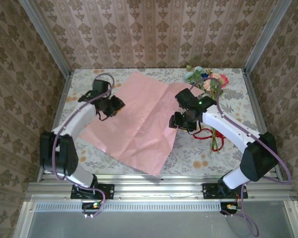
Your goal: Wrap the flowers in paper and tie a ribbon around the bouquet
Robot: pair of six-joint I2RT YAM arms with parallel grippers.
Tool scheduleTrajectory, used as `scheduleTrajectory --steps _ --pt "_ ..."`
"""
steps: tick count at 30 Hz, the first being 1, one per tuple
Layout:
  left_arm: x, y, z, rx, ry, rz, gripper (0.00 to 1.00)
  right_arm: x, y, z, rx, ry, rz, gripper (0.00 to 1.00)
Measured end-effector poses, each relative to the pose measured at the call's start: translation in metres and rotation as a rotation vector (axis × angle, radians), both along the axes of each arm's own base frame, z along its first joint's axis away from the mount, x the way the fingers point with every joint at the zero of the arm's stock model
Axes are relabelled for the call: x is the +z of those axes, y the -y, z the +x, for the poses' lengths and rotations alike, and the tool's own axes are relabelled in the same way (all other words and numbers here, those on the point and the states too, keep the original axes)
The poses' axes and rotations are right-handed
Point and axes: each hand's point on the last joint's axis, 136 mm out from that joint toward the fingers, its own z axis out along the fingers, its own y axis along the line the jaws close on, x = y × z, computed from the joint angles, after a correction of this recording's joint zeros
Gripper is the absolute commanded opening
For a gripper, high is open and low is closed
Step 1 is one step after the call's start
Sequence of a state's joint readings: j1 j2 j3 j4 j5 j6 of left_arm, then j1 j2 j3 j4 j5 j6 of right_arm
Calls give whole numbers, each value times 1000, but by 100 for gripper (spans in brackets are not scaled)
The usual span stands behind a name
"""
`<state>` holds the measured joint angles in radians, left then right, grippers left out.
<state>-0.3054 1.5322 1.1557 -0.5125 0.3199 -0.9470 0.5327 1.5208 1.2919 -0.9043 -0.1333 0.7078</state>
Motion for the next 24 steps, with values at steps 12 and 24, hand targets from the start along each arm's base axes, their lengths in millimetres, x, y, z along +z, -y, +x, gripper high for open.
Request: scheduleTrajectory --steps 12,24 --pt "-125 22 -88 -22 -388 49 24 -24 22 48 -104 10 -92 46" --pt "-124 -82 -77 63 -390 186 28 -19 165 129 -322 71 -203 49"
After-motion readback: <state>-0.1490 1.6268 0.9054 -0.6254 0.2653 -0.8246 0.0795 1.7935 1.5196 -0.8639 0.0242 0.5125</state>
